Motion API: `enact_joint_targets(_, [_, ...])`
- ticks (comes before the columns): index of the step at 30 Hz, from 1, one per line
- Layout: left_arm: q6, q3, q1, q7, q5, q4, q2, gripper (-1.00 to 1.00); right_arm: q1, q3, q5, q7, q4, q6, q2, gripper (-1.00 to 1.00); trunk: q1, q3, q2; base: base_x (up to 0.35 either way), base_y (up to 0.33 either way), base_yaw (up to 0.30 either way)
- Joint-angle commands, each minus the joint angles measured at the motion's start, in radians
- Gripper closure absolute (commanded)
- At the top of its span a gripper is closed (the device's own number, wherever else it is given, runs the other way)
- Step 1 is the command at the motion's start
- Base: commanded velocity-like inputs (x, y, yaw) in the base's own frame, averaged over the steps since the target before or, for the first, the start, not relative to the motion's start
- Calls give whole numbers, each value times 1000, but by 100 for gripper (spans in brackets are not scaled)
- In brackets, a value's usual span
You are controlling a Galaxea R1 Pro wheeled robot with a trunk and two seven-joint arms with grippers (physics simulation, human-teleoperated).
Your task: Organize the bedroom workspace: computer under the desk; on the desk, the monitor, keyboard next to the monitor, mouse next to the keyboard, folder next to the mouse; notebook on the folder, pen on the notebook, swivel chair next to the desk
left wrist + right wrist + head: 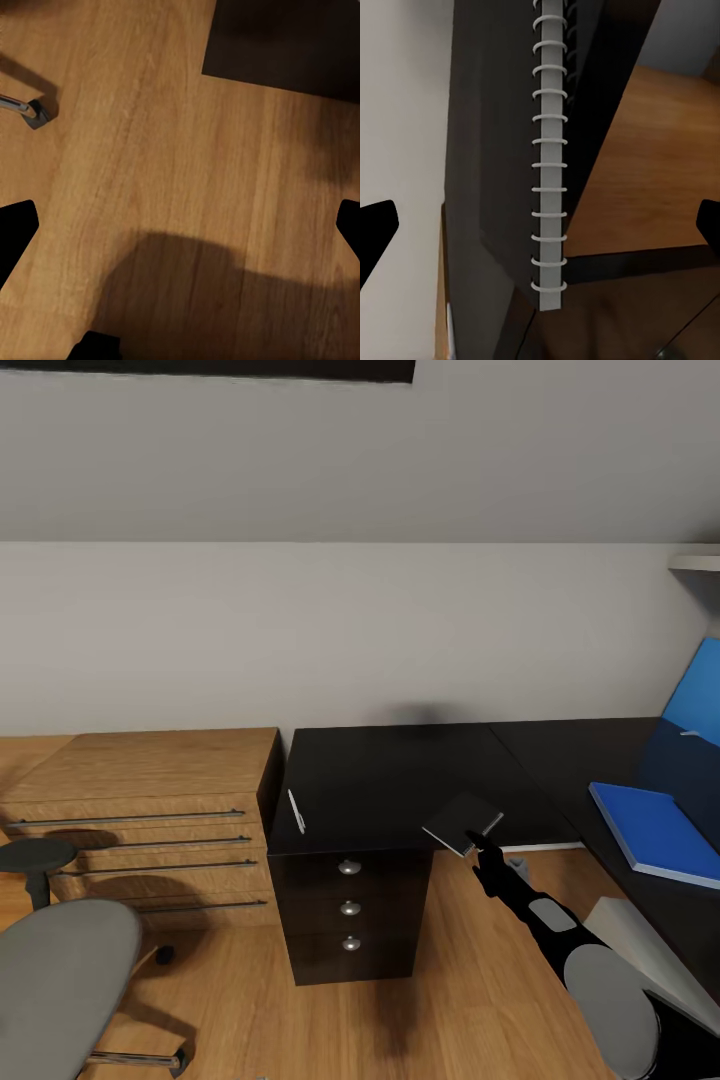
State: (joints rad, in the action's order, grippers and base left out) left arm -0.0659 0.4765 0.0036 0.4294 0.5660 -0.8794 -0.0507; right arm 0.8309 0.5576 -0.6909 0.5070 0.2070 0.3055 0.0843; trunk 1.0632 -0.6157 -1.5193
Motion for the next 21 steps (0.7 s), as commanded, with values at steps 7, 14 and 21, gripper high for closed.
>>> enact_joint_targets(7, [-6, 6, 0, 6, 12, -1, -1, -100, 0, 4, -6, 0, -2, 9, 0, -100, 0, -1, 0, 0, 0, 0])
enact_joint_targets(14, [-6, 7, 0, 6, 10, -1, 0, -100, 0, 3, -6, -15, -4, 9, -2, -100, 0, -1, 0, 0, 0, 0])
enact_joint_targets(21, [-6, 7, 0, 6, 12, -1, 0, -100, 0, 3, -6, -34, -4, 10, -3, -100, 0, -1, 0, 0, 0, 0])
